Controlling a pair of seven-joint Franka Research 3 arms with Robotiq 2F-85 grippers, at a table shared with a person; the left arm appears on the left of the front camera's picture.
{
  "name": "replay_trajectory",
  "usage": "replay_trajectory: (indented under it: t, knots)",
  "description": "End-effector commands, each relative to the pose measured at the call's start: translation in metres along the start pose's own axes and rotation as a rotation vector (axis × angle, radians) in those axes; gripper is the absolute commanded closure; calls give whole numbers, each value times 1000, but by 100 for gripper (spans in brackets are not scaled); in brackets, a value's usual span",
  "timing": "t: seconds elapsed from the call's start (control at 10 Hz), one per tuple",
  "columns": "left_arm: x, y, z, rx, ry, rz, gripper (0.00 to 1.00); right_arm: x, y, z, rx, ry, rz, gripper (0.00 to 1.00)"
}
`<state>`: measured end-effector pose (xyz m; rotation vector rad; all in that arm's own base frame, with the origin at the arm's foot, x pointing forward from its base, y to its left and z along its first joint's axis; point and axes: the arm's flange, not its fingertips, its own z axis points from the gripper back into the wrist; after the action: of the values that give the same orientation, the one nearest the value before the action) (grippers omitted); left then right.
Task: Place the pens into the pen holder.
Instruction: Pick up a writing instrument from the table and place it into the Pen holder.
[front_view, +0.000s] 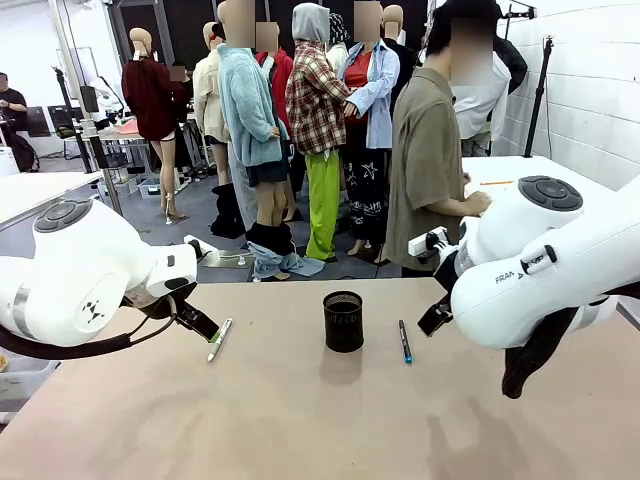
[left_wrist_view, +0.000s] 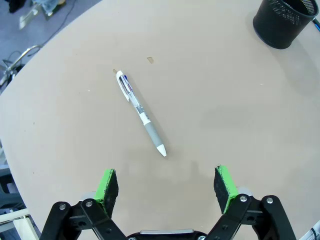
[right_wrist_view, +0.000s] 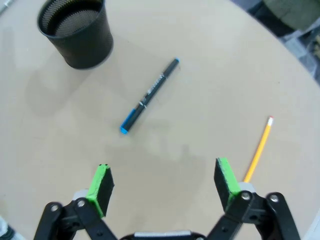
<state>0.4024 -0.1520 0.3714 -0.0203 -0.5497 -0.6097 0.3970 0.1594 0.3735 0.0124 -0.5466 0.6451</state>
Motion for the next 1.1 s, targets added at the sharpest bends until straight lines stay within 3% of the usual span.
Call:
replay_trajectory:
  t: [0.0,0.5,1.0]
  knots:
    - [0,1,0,0,0,3,0,2,-23,11,-38,98,-61,0]
    - [0,1,0,0,0,3,0,18,-105,-26,62,352,-219,0]
    - [0,1,0,0,0,3,0,10,-149,-61,99,446,-336,0]
